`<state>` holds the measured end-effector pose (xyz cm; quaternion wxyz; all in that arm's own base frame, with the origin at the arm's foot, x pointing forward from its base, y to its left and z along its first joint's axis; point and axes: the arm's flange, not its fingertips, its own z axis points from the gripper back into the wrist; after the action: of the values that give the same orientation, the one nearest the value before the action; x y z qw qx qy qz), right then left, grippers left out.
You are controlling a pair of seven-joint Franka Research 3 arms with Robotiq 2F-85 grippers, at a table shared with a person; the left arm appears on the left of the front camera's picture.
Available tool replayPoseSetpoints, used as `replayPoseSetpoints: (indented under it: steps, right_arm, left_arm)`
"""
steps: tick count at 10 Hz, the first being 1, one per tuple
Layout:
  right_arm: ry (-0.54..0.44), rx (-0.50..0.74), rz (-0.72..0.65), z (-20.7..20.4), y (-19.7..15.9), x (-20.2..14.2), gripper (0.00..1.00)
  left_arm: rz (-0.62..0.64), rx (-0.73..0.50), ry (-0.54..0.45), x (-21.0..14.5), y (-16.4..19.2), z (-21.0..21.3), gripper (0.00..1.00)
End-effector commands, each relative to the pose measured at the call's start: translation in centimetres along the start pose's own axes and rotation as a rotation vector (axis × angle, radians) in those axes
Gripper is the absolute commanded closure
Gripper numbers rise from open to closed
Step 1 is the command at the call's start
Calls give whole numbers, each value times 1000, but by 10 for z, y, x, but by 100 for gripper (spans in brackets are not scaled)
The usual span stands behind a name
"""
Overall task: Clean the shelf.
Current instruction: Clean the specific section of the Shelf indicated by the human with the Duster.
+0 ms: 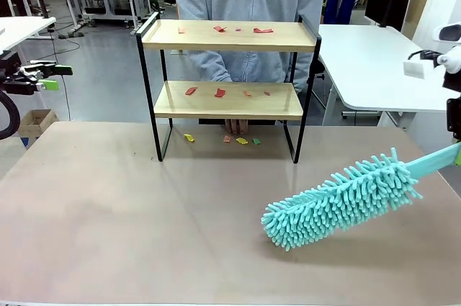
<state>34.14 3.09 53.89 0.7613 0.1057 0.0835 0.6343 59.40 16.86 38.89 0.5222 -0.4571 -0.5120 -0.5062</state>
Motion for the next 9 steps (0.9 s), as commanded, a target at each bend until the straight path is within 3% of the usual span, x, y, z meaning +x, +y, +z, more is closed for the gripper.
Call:
replayPoseSetpoints:
  steps: [1, 5, 9]
  right_arm:
    - [-77, -52, -29, -1, -6, 39, 87]
    - [-303, -131, -269, -30, -16, 136, 87]
    - [-369, -187, -387, -64, -12, 200, 87]
  left_arm:
    - [-15, -8, 9, 1, -1, 0, 0]
    - [-15, -8, 9, 1, -1, 0, 0]
    - [-15, -8, 9, 1, -1, 0, 0]
